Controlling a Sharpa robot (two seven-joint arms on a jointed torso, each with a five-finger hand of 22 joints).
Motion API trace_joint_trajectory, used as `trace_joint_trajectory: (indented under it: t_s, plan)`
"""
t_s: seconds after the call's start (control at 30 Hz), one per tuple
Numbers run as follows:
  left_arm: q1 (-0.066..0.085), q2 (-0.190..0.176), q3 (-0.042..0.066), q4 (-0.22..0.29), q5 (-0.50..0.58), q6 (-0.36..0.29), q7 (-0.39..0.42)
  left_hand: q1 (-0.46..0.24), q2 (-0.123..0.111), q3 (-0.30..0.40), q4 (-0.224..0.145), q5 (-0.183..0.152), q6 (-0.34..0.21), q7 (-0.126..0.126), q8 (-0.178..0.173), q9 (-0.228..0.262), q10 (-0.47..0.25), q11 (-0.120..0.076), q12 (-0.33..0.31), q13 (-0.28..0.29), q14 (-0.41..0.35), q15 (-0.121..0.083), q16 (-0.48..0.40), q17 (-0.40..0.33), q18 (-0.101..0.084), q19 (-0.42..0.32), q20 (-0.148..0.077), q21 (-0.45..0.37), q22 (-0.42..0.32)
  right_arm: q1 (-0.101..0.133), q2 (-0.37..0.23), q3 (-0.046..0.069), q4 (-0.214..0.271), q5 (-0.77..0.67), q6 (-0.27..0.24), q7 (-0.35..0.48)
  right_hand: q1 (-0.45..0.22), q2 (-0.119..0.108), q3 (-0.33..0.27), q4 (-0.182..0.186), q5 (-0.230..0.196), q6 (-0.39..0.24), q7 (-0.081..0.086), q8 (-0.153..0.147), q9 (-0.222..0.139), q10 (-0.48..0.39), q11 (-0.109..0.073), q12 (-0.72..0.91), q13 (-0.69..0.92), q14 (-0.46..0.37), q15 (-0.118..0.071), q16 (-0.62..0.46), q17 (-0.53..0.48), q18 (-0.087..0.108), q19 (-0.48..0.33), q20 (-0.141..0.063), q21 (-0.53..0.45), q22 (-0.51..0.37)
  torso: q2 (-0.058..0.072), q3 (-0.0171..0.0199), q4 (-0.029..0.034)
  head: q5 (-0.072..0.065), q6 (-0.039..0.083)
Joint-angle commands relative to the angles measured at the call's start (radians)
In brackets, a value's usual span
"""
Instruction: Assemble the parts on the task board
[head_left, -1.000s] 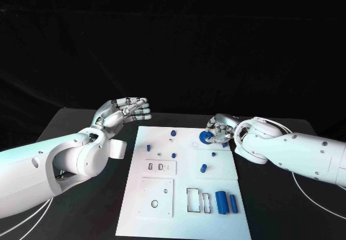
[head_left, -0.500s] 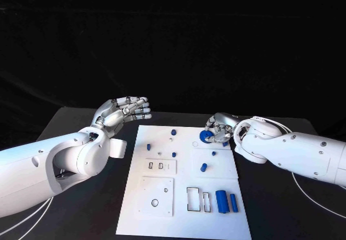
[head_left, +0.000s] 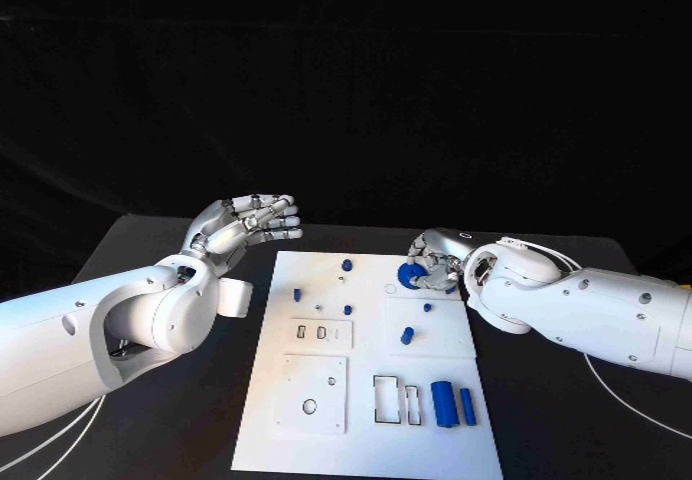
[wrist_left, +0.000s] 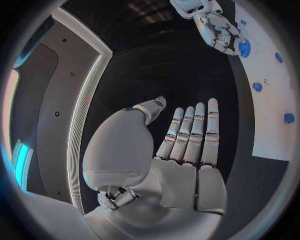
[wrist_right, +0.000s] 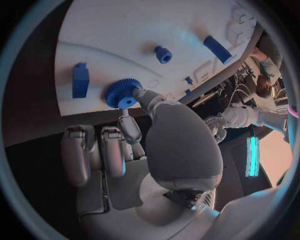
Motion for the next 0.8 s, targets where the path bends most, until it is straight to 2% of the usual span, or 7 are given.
trace_joint_trajectory:
  t_s: [0.03,0.23,0.33,0.4,0.57,0.8]
  plan:
    - [0.001,0.001,0.001,0.002,0.002,0.019,0.005,-0.009,0.006,-0.003,0.003,0.0,-0.007,0.067,-0.005,-0.001,-0.003,0.005,-0.005,0.0,-0.004,0.003,-0.006,0.001,0.011,-0.004,0.001,-0.007,-0.001,-0.008,-0.001,-0.005,0.007,-0.067,-0.026,-0.008,0.002,0.008,0.01,0.001,0.009,0.027,-0.02,0.021,0.016,0.007,-0.003,0.005,0.002,0.084,-0.011,0.004,0.175,-0.012,0.035,-0.009,0.007,0.171,0.0,-0.0007,0.0002,0.0,0.002]
    - [0.001,0.0,0.001,0.002,0.004,0.02,0.004,-0.01,0.007,-0.003,0.004,0.0,-0.007,0.067,-0.006,-0.002,-0.003,0.005,-0.005,0.0,-0.004,0.003,-0.006,0.001,0.011,-0.004,0.001,-0.007,-0.001,-0.008,-0.002,-0.005,0.029,-0.138,-0.092,-0.017,-0.002,0.008,0.015,0.002,0.014,0.028,-0.02,0.022,0.016,0.014,-0.004,0.01,0.01,0.085,-0.012,0.004,0.176,-0.014,0.041,-0.011,0.013,0.179,0.0,-0.0002,-0.0009,0.002,0.004]
    - [0.001,0.001,0.001,0.002,0.004,0.021,0.004,-0.01,0.007,-0.003,0.004,0.0,-0.007,0.067,-0.006,-0.002,-0.003,0.005,-0.005,0.0,-0.004,0.003,-0.006,0.001,0.011,-0.004,0.001,-0.007,-0.001,-0.008,-0.006,-0.004,0.056,-0.176,-0.122,-0.022,-0.009,0.003,0.016,0.004,0.016,0.023,-0.019,0.02,0.015,0.013,-0.004,0.009,0.009,0.084,-0.012,0.003,0.175,-0.015,0.043,-0.011,0.015,0.182,0.001,-0.0018,0.0021,0.0,0.007]
    - [0.001,0.0,0.001,0.002,0.004,0.021,0.004,-0.01,0.007,-0.003,0.004,0.0,-0.007,0.067,-0.006,-0.002,-0.003,0.005,-0.005,0.0,-0.004,0.003,-0.006,0.001,0.011,-0.004,0.001,-0.007,-0.001,-0.007,-0.007,-0.004,0.077,-0.199,-0.136,-0.026,-0.01,0.003,0.017,0.004,0.016,0.023,-0.019,0.02,0.015,0.014,-0.004,0.01,0.01,0.085,-0.012,0.004,0.176,-0.016,0.045,-0.011,0.018,0.186,0.001,-0.0009,0.0017,0.002,0.008]
    - [0.001,0.0,0.001,0.0,0.006,0.021,0.004,-0.01,0.007,-0.003,0.004,0.0,-0.007,0.067,-0.006,-0.002,-0.003,0.005,-0.005,0.0,-0.004,0.003,-0.006,0.001,0.011,-0.004,0.001,-0.007,-0.001,-0.005,-0.001,-0.004,0.129,-0.264,-0.159,-0.041,-0.009,0.005,0.023,0.003,0.018,0.027,-0.021,0.023,0.016,0.019,-0.005,0.014,0.016,0.085,-0.013,0.004,0.178,-0.02,0.056,-0.012,0.028,0.2,0.001,-0.0003,0.0001,0.004,0.009]
    - [0.001,0.002,0.001,-0.001,0.007,0.022,0.004,-0.011,0.01,-0.003,0.005,0.0,-0.007,0.067,-0.006,-0.002,-0.002,0.005,-0.006,0.0,-0.004,0.003,-0.007,0.001,0.011,-0.004,0.002,-0.007,-0.002,-0.004,0.037,-0.004,0.161,-0.33,-0.169,-0.069,-0.01,0.005,0.026,0.002,0.019,0.029,-0.022,0.024,0.016,0.023,-0.006,0.016,0.02,0.085,-0.013,0.004,0.176,-0.026,0.071,-0.013,0.043,0.22,0.001,-0.0012,0.0015,0.002,0.01]
